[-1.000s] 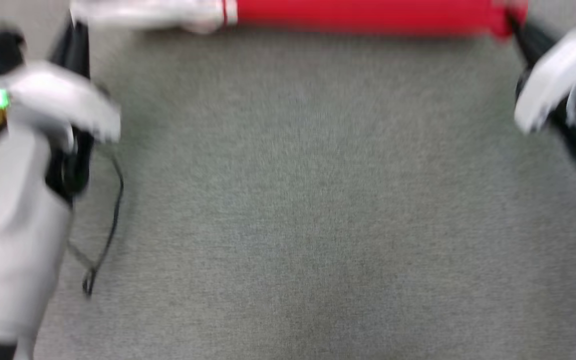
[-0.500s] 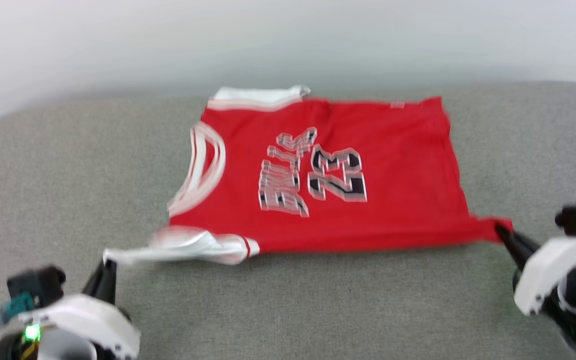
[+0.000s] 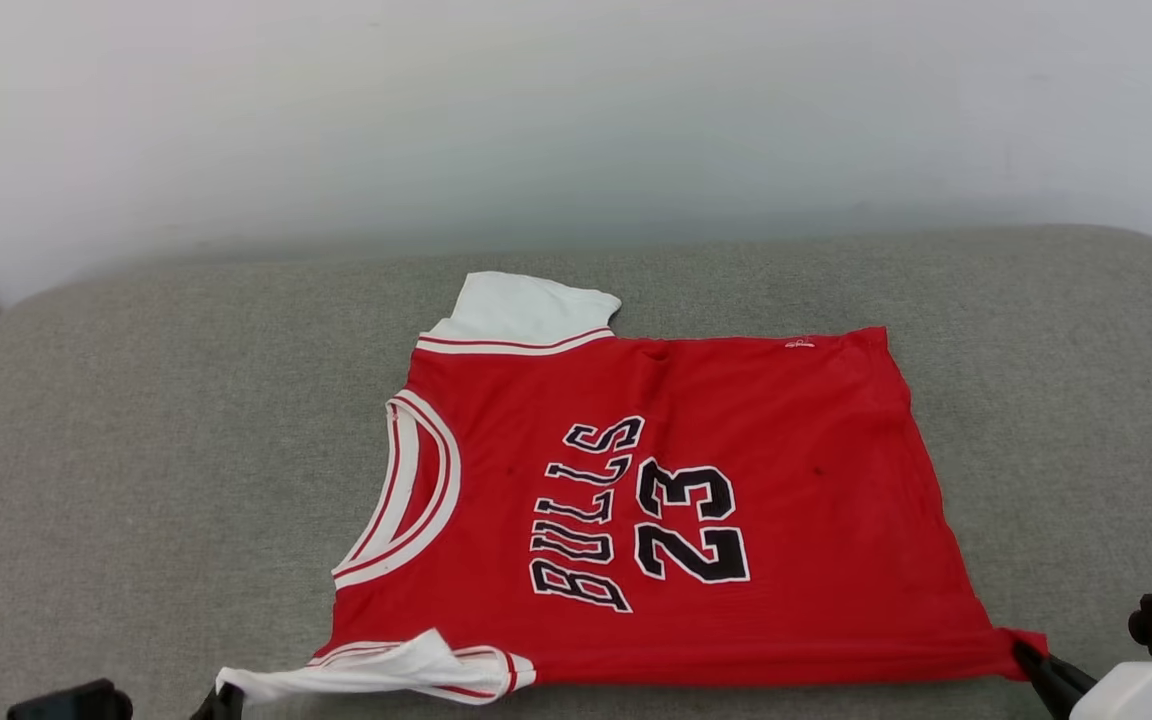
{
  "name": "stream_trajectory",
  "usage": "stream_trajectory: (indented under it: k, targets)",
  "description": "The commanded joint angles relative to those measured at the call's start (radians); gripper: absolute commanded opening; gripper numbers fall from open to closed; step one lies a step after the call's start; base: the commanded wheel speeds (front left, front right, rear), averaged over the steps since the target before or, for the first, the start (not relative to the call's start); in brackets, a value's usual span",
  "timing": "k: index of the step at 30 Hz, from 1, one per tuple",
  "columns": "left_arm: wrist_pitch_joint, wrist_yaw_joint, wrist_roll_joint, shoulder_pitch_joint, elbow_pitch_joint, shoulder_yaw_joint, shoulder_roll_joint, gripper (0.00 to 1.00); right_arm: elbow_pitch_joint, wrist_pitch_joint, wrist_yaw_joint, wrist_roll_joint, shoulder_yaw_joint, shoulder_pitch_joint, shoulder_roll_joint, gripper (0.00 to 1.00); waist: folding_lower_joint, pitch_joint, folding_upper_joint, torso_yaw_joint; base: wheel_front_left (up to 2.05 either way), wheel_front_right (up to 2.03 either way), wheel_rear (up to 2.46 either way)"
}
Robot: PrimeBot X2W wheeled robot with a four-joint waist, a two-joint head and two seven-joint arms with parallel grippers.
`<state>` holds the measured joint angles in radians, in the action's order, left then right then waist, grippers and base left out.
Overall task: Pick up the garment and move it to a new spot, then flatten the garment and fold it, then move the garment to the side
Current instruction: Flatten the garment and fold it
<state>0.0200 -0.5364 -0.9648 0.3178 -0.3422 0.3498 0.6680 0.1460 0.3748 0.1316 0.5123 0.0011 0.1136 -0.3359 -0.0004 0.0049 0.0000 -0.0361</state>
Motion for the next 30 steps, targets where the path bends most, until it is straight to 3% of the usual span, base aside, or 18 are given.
stream_trajectory:
  k: [1, 5, 10, 24, 25, 26, 27, 28, 29, 30]
  targets:
    - [0.008, 0.009, 0.004, -0.033, -0.004, 0.001, 0.011, 0.0, -0.044, 0.037, -0.002, -0.028, -0.027, 0.013, 0.022, 0.0, 0.0004, 0.003, 0.0, 0.0, 0.0, 0.0, 0.0]
    - [0.033, 0.062, 0.01, -0.133, 0.034, 0.027, 0.003, 0.0, -0.098, 0.107, -0.002, -0.077, -0.052, -0.035, 0.063, 0.0, 0.0004, 0.031, 0.0, -0.006, 0.0, 0.0, 0.0]
    - [0.045, 0.142, 0.022, -0.298, 0.139, 0.054, -0.027, 0.0, -0.067, 0.142, -0.002, -0.104, -0.035, -0.142, 0.082, 0.0, 0.0004, 0.088, 0.0, -0.012, 0.0, 0.0, 0.0]
    - [0.023, 0.331, 0.028, -0.642, 0.52, 0.115, -0.159, 0.0, 0.191, 0.065, -0.001, -0.105, 0.067, -0.417, 0.08, 0.0, 0.0004, 0.238, 0.0, -0.007, 0.0, 0.0, 0.0]
    - [0.027, 0.343, 0.023, -0.65, 0.547, 0.121, -0.172, 0.0, 0.21, 0.051, -0.001, -0.104, 0.076, -0.426, 0.08, 0.13, 0.0004, 0.242, 0.0, -0.008, 0.0, 0.0, 0.0]
    - [0.025, 0.356, 0.02, -0.66, 0.575, 0.125, -0.181, 0.0, 0.226, 0.03, -0.001, -0.099, 0.087, -0.438, 0.08, 0.43, 0.0004, 0.244, 0.0, -0.009, 0.0, 0.0, 0.0]
    - [0.019, 0.367, 0.015, -0.67, 0.6, 0.127, -0.19, 0.0, 0.245, 0.011, -0.001, -0.092, 0.095, -0.446, 0.082, 0.95, 0.0004, 0.244, 0.0, -0.01, 0.0, 0.0, 0.0]
    - [0.015, 0.378, 0.012, -0.677, 0.622, 0.13, -0.199, 0.13, 0.258, -0.013, -0.001, -0.086, 0.105, -0.45, 0.082, 1.0, 0.0004, 0.244, 0.0, -0.01, 0.0, 0.0, 0.0]
    - [0.007, 0.388, 0.014, -0.682, 0.639, 0.134, -0.207, 0.45, 0.269, -0.036, -0.001, -0.074, 0.112, -0.454, 0.086, 1.0, 0.0004, 0.241, 0.0, -0.01, 0.0, 0.0, 0.0]
    - [0.001, 0.397, 0.014, -0.682, 0.657, 0.138, -0.214, 0.85, 0.275, -0.055, -0.001, -0.062, 0.126, -0.455, 0.087, 1.0, 0.0004, 0.235, 0.0, -0.009, 0.0, 0.0, 0.0]
